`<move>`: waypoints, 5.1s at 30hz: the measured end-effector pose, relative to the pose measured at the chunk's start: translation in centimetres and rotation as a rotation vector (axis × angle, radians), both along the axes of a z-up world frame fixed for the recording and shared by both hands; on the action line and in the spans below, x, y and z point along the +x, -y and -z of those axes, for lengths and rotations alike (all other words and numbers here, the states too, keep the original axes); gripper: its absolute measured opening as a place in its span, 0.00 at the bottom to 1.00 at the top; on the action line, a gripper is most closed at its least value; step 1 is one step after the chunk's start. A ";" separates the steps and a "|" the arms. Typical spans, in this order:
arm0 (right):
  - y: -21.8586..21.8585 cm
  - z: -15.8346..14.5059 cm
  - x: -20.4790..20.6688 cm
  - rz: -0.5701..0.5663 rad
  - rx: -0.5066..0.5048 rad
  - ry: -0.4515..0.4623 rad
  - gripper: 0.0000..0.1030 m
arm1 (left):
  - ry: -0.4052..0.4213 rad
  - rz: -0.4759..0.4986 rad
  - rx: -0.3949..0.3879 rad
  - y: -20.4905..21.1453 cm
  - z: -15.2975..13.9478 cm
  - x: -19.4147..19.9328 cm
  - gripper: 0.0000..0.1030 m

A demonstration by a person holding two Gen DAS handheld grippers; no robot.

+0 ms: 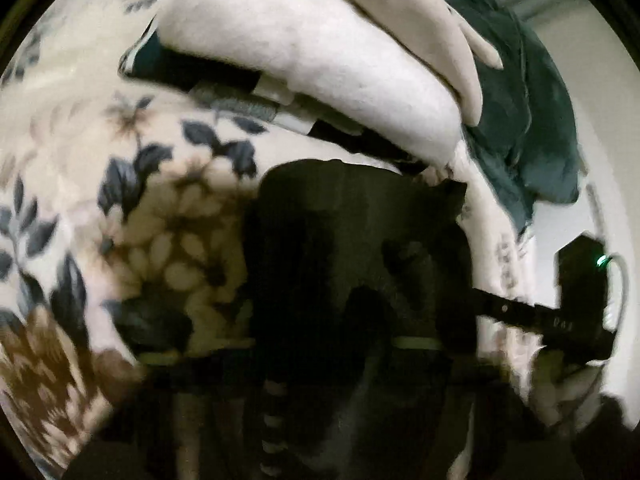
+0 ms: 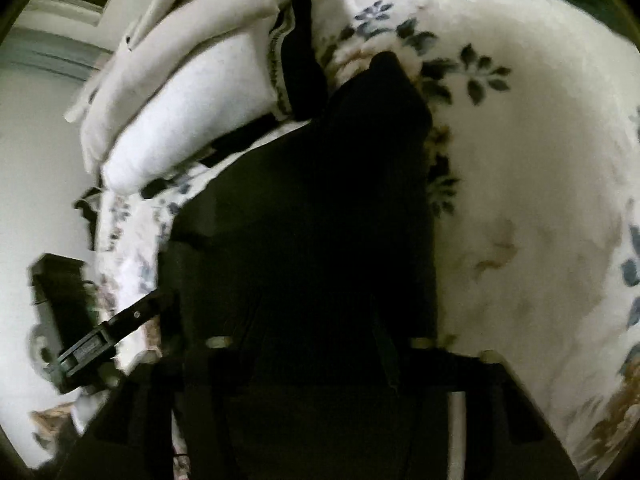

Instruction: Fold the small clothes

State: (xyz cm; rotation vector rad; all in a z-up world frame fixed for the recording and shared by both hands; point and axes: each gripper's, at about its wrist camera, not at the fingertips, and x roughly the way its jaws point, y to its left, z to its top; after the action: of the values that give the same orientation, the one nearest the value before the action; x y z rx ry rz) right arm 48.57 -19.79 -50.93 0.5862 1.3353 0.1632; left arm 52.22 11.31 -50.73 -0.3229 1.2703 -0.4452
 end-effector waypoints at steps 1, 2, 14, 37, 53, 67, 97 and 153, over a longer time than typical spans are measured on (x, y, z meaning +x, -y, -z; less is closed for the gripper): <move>0.3 -0.1 -0.2 0.008 -0.009 -0.004 0.13 | 0.009 -0.002 0.004 0.0 -0.1 0.0 0.13; 0.7 -0.3 -0.4 0.030 0.007 0.004 0.09 | 0.022 -0.012 0.005 -0.1 -0.4 -0.1 0.13; 0.4 -4.0 -0.6 0.049 -0.142 0.075 0.07 | -0.037 -0.037 -0.004 -0.8 -0.5 1.2 0.17; 1.1 -5.8 1.7 0.161 -0.228 0.135 0.06 | 0.086 -0.054 0.041 0.9 -2.3 3.7 0.10; 7.0 -2.6 2.0 0.160 -0.011 0.002 0.61 | -0.054 -0.050 -0.163 -1.9 -0.2 2.3 0.73; 8.9 0.7 0.8 0.004 0.184 -0.089 0.88 | -0.178 -0.510 -0.447 -2.2 2.1 -20.0 0.73; 5.1 2.9 2.2 0.054 0.291 -0.070 0.31 | -0.123 -0.587 -0.414 -1.7 3.4 -14.9 0.18; 10.8 -0.5 -13.2 0.196 0.174 -0.196 0.57 | -0.225 -0.406 -0.422 -7.8 6.4 -2.8 0.62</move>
State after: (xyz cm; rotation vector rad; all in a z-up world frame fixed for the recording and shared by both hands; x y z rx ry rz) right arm 35.32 -30.63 -50.46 0.8949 1.4521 0.0632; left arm 49.47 19.07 -57.14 -0.9911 1.2812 -0.3290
